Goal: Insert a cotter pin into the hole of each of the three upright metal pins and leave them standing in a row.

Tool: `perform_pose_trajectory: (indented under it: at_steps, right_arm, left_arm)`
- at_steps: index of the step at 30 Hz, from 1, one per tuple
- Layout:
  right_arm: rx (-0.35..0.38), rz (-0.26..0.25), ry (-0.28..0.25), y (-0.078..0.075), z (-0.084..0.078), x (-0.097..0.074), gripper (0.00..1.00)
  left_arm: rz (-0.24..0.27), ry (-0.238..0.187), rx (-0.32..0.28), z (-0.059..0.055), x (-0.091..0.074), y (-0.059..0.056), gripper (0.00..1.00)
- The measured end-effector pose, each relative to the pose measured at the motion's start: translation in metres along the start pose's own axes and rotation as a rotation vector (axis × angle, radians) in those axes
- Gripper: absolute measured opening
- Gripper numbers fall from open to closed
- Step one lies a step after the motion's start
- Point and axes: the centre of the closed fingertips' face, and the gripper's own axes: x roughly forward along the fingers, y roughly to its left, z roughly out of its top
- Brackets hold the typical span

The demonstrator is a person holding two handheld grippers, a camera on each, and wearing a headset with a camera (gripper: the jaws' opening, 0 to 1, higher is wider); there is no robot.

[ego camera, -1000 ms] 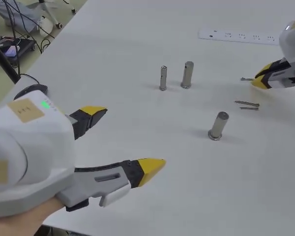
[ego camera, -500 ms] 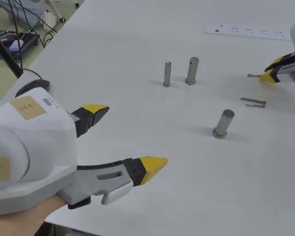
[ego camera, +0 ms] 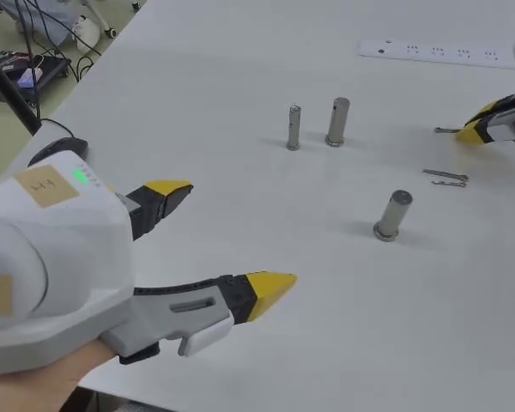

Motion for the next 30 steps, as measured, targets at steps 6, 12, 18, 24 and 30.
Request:
perform_pose_trajectory:
  at_steps: [6, 12, 18, 24, 30]
  right_arm:
    - [-0.001, -0.002, 0.006, -0.004, 0.000, 0.000, 0.14]
    - [0.032, 0.028, 0.006, 0.004, -0.001, -0.001, 0.10]
    - [0.021, 0.047, 0.027, 0.016, -0.001, -0.005, 0.06]
    - [0.008, 0.053, 0.069, 0.027, -0.003, -0.010, 0.05]
    - [0.000, 0.034, 0.091, 0.033, -0.003, -0.016, 0.03]
  left_arm:
    - [0.003, 0.004, 0.002, -0.001, -0.001, 0.000, 0.76]
    - [0.001, 0.008, 0.001, -0.001, -0.002, 0.000, 0.76]
    - [-0.003, 0.004, 0.004, 0.000, -0.001, -0.001, 0.76]
    - [-0.005, 0.004, 0.003, 0.000, -0.001, -0.003, 0.76]
    - [-0.007, 0.004, 0.007, 0.000, -0.001, -0.004, 0.76]
